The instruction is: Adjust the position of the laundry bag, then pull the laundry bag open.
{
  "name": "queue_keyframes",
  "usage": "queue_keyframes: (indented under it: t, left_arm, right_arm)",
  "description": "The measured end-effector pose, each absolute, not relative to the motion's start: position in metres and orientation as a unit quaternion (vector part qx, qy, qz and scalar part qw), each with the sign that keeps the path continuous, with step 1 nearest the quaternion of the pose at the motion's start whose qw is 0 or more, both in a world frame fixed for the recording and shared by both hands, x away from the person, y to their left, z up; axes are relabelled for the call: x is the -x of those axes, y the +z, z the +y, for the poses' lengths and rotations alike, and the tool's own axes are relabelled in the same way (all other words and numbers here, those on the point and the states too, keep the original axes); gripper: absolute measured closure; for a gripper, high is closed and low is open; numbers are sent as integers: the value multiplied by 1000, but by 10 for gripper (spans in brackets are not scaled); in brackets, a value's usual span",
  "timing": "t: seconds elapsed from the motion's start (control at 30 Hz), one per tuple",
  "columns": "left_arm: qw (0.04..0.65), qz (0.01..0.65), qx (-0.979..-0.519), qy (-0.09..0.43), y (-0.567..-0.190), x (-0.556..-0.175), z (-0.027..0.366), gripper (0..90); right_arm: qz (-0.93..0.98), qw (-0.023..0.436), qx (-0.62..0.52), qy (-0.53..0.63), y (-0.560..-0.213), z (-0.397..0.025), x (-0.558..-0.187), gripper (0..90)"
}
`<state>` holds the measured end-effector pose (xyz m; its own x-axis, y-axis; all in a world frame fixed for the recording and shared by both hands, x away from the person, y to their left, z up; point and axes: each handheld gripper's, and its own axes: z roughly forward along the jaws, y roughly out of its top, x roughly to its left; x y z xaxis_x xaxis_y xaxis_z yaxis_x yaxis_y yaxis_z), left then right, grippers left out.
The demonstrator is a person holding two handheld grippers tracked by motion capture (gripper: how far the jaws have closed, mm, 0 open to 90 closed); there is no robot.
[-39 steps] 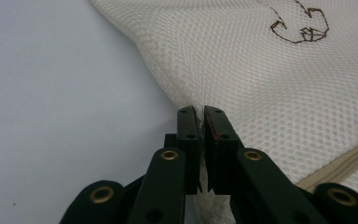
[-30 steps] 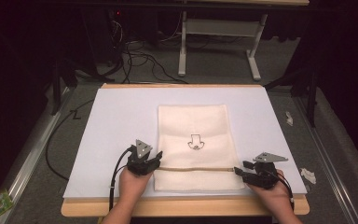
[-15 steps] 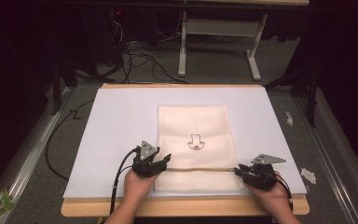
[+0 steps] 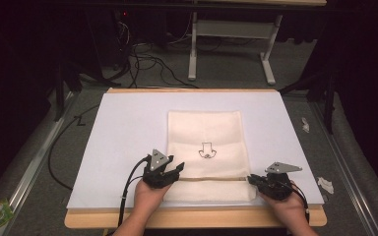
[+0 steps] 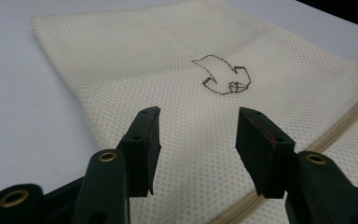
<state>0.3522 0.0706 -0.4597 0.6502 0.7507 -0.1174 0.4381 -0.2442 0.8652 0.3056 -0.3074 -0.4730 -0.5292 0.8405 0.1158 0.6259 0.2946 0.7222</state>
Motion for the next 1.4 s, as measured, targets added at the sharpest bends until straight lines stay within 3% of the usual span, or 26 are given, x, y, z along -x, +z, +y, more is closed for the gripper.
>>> queue_keyframes:
  t: [0.53, 1.0, 1.4]
  left_arm:
    - [503, 344, -784, 116, -453, -339, 31, 478]
    - [509, 322, -795, 72, -454, -333, -10, 508]
    - [494, 292, -818, 32, -467, -328, -66, 644]
  right_arm:
    - [787, 168, -448, 389, -464, -308, -301, 840]
    - [783, 175, -439, 403, -459, -309, -300, 840]
    - [782, 180, -437, 406, -458, -308, -300, 840]
